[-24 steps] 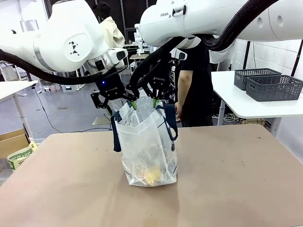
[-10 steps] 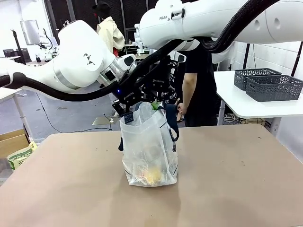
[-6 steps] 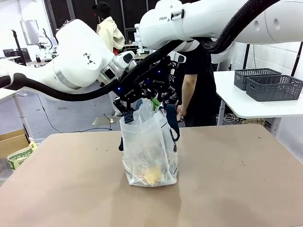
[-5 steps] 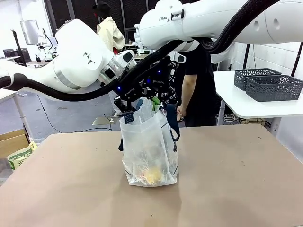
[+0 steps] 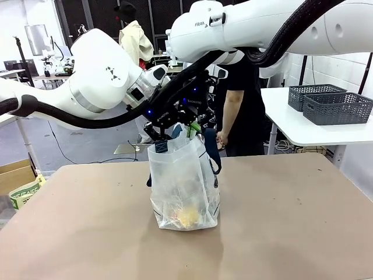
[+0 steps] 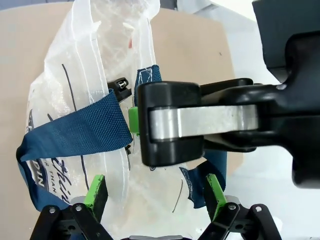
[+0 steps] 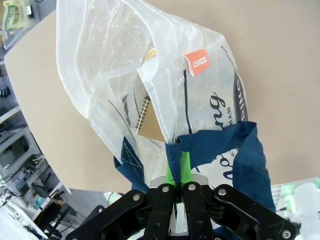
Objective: Transfer purchased items from the store into the shopping bag.
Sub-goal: Move the Reusable shopping bag to the right side of the table.
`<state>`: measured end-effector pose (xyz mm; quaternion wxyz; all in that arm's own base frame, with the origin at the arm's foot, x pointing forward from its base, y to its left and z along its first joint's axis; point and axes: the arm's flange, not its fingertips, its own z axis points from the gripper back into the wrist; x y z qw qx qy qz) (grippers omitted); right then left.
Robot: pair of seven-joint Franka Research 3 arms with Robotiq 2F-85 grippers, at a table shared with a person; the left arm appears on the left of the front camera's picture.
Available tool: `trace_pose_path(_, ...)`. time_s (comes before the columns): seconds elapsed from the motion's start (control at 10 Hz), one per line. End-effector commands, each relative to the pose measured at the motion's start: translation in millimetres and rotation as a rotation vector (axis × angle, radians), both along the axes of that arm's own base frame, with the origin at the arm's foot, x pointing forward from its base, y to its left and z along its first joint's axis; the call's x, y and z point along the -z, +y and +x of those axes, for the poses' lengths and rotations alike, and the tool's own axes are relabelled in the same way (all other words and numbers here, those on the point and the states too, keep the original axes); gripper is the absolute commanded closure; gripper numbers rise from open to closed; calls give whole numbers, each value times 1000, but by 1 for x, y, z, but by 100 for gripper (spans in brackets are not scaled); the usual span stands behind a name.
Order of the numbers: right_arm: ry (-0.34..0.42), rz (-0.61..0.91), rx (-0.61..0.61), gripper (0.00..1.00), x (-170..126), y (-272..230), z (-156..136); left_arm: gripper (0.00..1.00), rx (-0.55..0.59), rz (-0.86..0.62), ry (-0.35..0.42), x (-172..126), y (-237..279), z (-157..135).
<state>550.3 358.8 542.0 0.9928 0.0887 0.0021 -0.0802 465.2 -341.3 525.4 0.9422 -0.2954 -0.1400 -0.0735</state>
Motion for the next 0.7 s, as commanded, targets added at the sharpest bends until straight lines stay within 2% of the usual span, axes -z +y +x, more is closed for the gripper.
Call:
trace_pose_path(0.0, 0, 20, -20, 100, 6, 6, 3, 0, 33, 9, 5, 6, 2, -1)
trace_pose_path(0.6, 44, 1, -49, 100, 27, 20, 12, 0, 44, 212, 3, -1, -7, -6)
